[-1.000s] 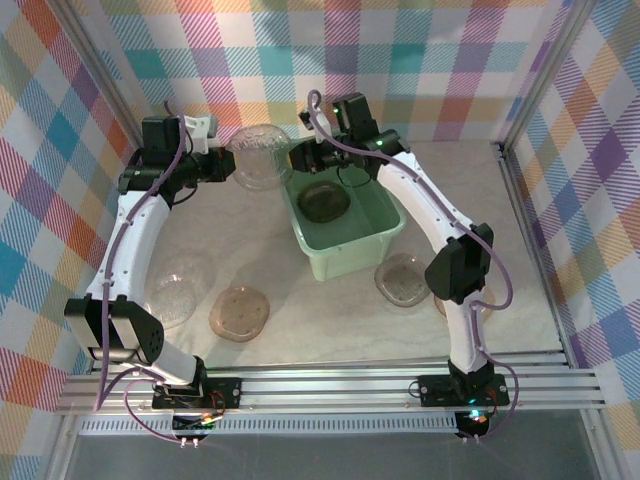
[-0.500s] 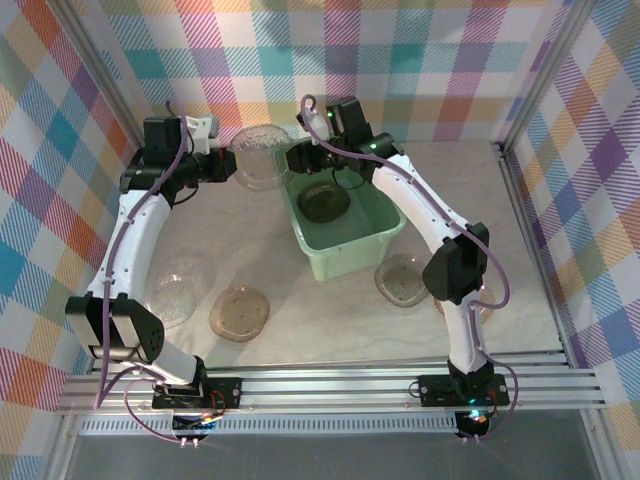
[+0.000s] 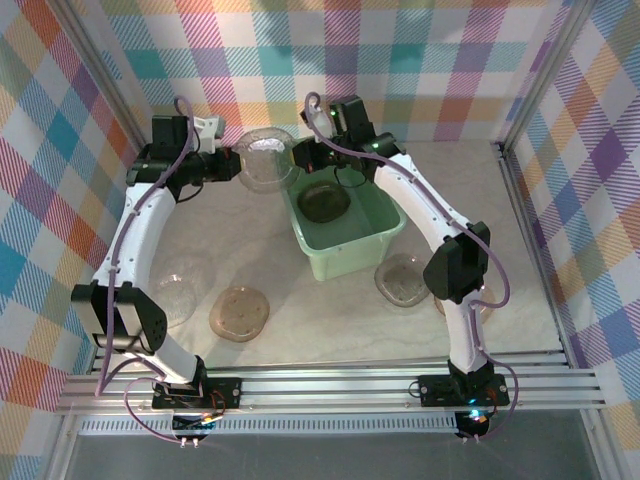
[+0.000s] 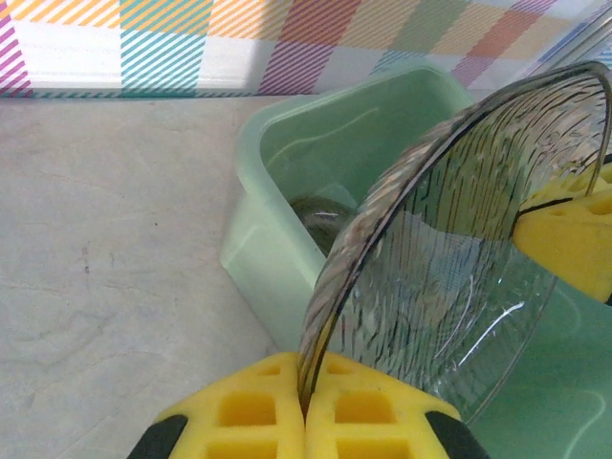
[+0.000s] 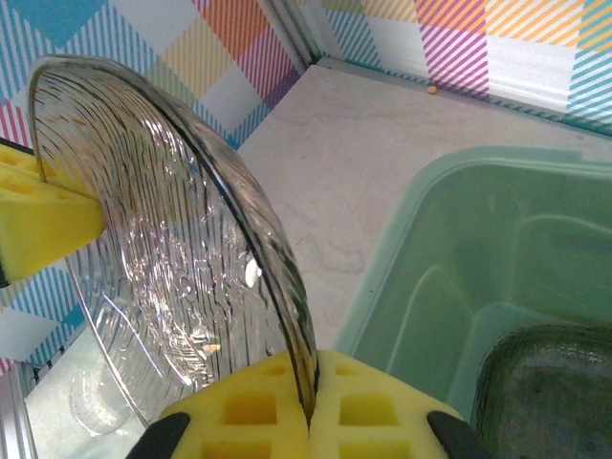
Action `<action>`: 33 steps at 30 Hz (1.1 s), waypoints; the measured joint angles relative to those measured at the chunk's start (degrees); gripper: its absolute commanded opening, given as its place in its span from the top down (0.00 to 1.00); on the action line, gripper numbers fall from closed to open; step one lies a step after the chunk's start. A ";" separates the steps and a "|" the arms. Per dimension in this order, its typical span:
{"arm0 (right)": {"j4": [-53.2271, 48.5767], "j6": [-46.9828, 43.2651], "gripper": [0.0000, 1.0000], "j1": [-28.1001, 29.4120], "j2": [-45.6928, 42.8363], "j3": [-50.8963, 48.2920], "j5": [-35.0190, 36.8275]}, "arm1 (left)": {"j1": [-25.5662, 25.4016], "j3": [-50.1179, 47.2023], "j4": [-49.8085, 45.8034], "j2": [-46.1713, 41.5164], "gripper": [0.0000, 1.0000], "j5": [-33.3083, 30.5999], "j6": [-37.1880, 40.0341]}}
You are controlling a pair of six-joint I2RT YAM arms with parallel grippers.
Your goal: Place the plates into the plastic bin on the countertop
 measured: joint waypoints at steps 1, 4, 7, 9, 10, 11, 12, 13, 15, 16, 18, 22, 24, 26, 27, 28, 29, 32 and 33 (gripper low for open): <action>0.20 0.20 1.00 -0.04 0.00 0.00 0.02 | 0.00 0.37 0.02 0.35 0.91 0.02 0.00; 0.70 1.09 1.00 -0.09 0.00 -0.20 0.42 | 0.00 0.98 0.26 1.09 0.68 0.39 0.26; 2.08 2.54 1.00 -0.11 -0.13 -1.77 0.42 | 0.00 1.05 0.92 1.33 0.46 0.44 -0.37; 3.39 4.17 1.00 -0.26 -0.33 -3.50 0.44 | 0.00 1.11 2.40 1.53 0.37 0.42 -0.96; 3.78 5.03 1.00 -0.37 -0.39 -4.11 0.48 | 0.00 1.14 3.13 1.53 0.34 0.39 -1.46; 4.24 5.99 1.00 -0.61 -0.50 -4.76 0.61 | 0.00 1.18 3.76 1.53 0.31 0.37 -1.88; 4.55 6.97 1.00 -0.63 -0.61 -5.25 1.01 | 0.00 1.25 4.63 1.53 0.29 0.26 -2.16; 4.85 7.96 1.00 -0.68 -0.83 -5.70 1.60 | 0.00 1.29 5.22 1.53 0.27 -0.09 -2.45; 5.25 10.38 1.00 -0.85 -1.68 -6.80 3.50 | 0.00 1.31 6.73 1.53 0.24 -1.11 -2.86; 5.40 11.65 1.00 -0.96 -2.19 -7.30 4.68 | 0.00 1.31 7.28 1.51 0.23 -1.60 -3.13; 6.58 15.28 1.00 -1.49 -4.04 -9.49 7.30 | 0.02 1.25 8.98 1.51 0.21 -2.80 -3.50; 10.34 22.71 1.00 -2.91 -9.57 -17.25 12.20 | 0.20 0.42 11.96 1.14 0.20 -4.68 -4.59; 11.96 26.45 1.00 -3.39 -11.87 -20.55 15.23 | 0.52 -0.20 12.66 0.98 0.20 -5.29 -5.03; 13.20 29.77 1.00 -3.85 -13.05 -22.45 18.25 | 0.81 -0.79 13.25 0.98 0.19 -5.86 -5.44; 13.64 31.47 1.00 -3.91 -13.55 -23.37 19.69 | 0.96 -1.20 13.60 0.98 0.19 -6.25 -5.68; 13.70 33.14 1.00 -3.91 -13.86 -24.04 20.98 | 1.20 -1.51 13.79 0.98 0.19 -6.49 -6.03; 13.55 35.32 1.00 -3.91 -14.05 -24.68 22.36 | 1.46 -1.90 13.99 0.98 0.19 -6.80 -6.38; 12.15 41.62 1.00 -3.91 -13.99 -25.33 25.31 | 2.49 -3.52 15.32 0.98 0.19 -7.30 -7.72; 11.10 43.98 1.00 -3.91 -13.94 -25.33 25.99 | 2.86 -4.33 15.65 0.98 0.19 -7.50 -8.24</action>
